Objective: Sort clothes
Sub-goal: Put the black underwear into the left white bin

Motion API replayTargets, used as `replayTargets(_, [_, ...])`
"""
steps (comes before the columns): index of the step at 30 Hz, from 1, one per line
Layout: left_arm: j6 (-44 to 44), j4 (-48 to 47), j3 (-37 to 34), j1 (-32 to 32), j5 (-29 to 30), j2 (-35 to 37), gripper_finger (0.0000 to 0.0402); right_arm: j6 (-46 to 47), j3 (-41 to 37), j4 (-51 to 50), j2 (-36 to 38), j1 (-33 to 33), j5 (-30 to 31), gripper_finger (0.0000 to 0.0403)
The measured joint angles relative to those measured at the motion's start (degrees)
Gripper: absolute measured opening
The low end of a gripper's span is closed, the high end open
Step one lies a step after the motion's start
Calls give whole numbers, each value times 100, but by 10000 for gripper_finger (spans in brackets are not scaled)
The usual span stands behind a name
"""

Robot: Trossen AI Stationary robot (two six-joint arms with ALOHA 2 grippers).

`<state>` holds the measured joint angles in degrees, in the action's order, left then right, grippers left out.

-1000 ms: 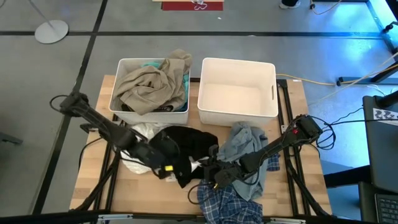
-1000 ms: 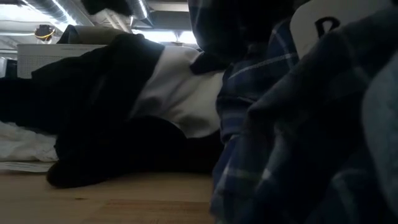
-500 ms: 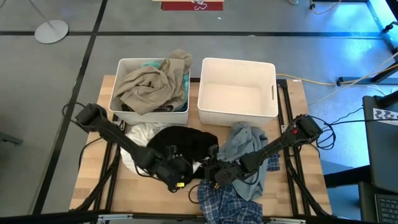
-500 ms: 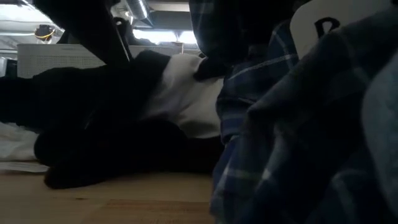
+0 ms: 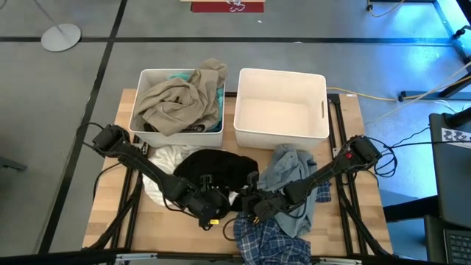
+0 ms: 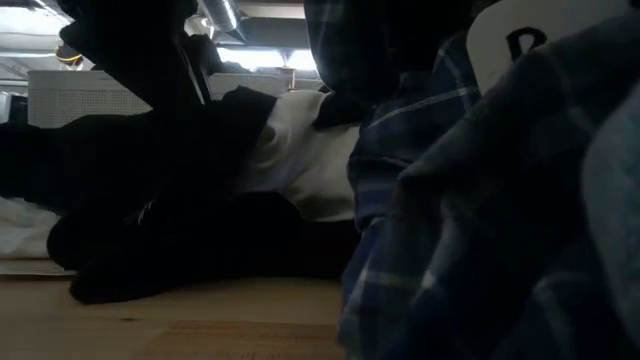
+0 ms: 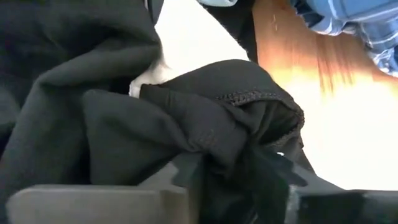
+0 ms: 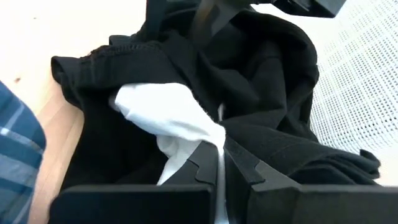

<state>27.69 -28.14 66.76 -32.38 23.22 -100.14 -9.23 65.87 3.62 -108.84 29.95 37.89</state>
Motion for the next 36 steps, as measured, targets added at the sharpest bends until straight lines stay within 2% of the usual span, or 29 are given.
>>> replayTargets(8, [-111,4,0,0,0,0,9,0,0,2,0,3,0,12])
replayTargets(15, [-283,-83,0,-8,87,308,4,-2,0,16,0,3,2,12])
replayTargets(19, [-288,-173,0,-96,488,739,5,-2,0,17,0,3,2,12])
replayTargets(25, [-519,-179,0,-206,754,1254,4,-2,0,17,0,3,2,12])
replayTargets(31, [-1150,53,0,-215,1425,1892,3,-2,4,54,4,1,21,12])
replayTargets(36, [-2175,812,9,-212,2066,2581,2,-2,-2,-13,2,-7,-51,12])
